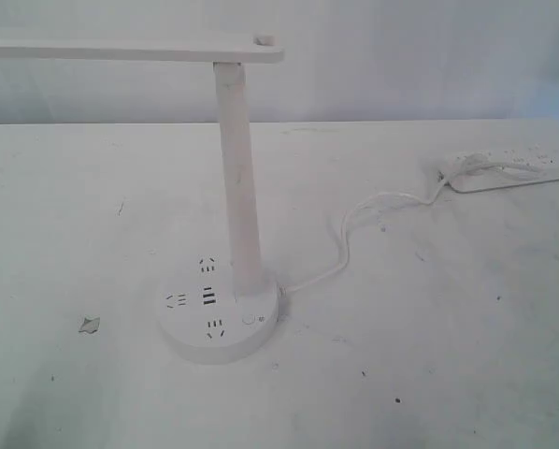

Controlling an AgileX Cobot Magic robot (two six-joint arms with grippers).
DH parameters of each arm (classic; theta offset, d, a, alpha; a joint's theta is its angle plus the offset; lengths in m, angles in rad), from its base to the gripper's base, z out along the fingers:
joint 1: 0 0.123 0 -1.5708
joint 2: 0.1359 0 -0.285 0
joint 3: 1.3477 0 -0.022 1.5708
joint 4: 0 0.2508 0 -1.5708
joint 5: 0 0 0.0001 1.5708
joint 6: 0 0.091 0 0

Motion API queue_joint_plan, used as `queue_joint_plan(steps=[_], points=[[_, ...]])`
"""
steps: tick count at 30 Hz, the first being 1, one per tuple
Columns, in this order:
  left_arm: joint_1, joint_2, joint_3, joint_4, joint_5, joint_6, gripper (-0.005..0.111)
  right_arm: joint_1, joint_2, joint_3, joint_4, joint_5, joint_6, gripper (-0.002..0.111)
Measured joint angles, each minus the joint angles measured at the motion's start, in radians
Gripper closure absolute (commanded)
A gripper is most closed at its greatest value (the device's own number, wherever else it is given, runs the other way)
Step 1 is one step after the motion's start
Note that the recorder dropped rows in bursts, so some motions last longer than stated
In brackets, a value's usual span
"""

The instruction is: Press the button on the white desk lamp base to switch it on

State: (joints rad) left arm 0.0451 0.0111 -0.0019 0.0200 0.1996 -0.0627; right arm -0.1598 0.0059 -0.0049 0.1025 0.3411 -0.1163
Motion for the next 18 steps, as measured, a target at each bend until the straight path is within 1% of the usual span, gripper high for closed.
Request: queue_joint_plan(steps=[5,7,12,13,18], points=[[0.0,0.0,0.0,0.0,0.0,0.0,0.107,0.0,0.0,0.0,0.0,0.0,0.0,0.108],[0.0,0.0,0.0,0.0,0.0,0.0,0.107,0.0,0.0,0.001,0.0,-0.031,0.0,0.108],[0.0,0.0,0.0,0.0,0.0,0.0,0.107,0.0,0.0,0.003,0.0,-0.321,0.0,0.108],[0.0,0.0,0.0,0.0,0.0,0.0,0.107,0.0,0.0,0.003,0.0,-0.411,0.0,0.108],[0.0,0.0,0.0,0.0,0.0,0.0,0.107,0.0,0.0,0.003,0.023,-0.528,0.023,0.108]])
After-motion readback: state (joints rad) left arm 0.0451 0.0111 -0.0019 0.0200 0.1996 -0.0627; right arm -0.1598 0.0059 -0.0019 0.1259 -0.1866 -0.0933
